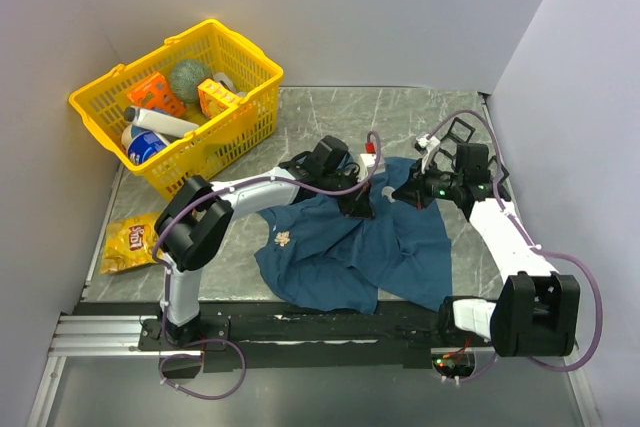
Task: Remove the brooch from the garment
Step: Remove the brooch from the clothes.
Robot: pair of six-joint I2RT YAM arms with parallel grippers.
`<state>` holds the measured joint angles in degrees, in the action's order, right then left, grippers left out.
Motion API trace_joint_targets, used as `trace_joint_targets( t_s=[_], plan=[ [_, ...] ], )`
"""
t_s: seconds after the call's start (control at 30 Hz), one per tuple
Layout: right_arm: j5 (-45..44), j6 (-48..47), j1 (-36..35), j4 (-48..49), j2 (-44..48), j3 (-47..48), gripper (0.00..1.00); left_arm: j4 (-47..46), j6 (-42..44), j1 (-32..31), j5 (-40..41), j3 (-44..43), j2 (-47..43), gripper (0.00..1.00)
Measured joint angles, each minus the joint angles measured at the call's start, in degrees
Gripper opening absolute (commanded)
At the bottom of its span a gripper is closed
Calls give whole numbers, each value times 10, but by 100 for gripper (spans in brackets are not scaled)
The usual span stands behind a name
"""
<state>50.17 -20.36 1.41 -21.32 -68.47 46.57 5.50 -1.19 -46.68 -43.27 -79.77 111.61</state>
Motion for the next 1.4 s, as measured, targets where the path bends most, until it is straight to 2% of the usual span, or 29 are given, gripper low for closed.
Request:
trace_joint_targets(
  t_s=[0.37,0.77,1.13,1.27,1.4],
  plan=[
    [-42,11,-32,28,-23,0,0,18,19,-1,0,-9,9,1],
    [-166,70,-42,115,-24,-11,0,52,26,-4,-5,-33,36,1],
    [-194,63,-42,119,-24,-11,0,88,68,-5,11,-48,36,1],
    [-193,54,-42,118,-24,-11,0,111,103,-5,28,-48,35,10],
    [-193,43,-42,114,-24,-11,0,160,146,-6,54,-48,27,14]
  ],
)
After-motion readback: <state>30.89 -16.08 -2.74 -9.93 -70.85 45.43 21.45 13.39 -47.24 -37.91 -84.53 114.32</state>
